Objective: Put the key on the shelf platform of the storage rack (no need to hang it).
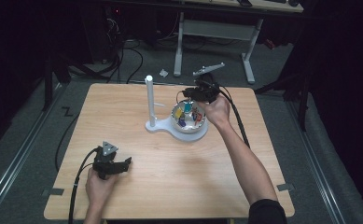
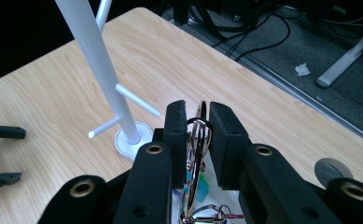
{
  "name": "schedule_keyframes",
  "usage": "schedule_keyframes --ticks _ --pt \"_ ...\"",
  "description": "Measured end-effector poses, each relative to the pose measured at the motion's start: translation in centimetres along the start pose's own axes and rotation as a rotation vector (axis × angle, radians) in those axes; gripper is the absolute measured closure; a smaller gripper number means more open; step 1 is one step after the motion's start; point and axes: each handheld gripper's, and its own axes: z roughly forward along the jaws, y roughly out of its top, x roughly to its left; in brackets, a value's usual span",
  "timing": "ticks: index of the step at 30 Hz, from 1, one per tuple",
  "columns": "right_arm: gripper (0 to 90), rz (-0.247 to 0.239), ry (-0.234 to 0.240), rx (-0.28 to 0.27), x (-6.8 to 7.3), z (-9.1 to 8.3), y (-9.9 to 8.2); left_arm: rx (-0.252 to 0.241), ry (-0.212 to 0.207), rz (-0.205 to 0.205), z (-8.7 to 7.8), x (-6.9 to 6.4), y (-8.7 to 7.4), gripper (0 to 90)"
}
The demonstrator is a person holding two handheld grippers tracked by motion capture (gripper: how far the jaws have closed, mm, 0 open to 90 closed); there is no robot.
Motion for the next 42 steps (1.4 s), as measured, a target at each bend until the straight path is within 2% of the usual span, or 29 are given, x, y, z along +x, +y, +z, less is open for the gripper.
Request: schedule_keyframes --ticks 9,25,26,35,42 --pt "78.5 -0.013 -0.009 0.037 0.0 1.0 -0.8 0.001 0.000 -0.001 0.0 0.0 0.0 22.7" --pt "78.4 -0.024 0.001 0.074 -0.2 1.9 -2.0 -0.001 -0.001 -0.002 0.0 0.0 0.0 22.7" --pt "78.4 -0.013 0.004 0.079 -0.1 1.9 -2.1 0.000 -0.001 -0.001 0.0 0.0 0.0 22.7" --pt "78.3 -0.017 0.017 0.120 -0.3 2.5 -3.2 0.000 -0.001 -0.001 0.0 0.0 0.0 22.7" --pt "78.0 0.006 0.017 0.154 -0.6 3.1 -4.1 0.000 -0.001 -0.001 0.0 0.0 0.0 22.6"
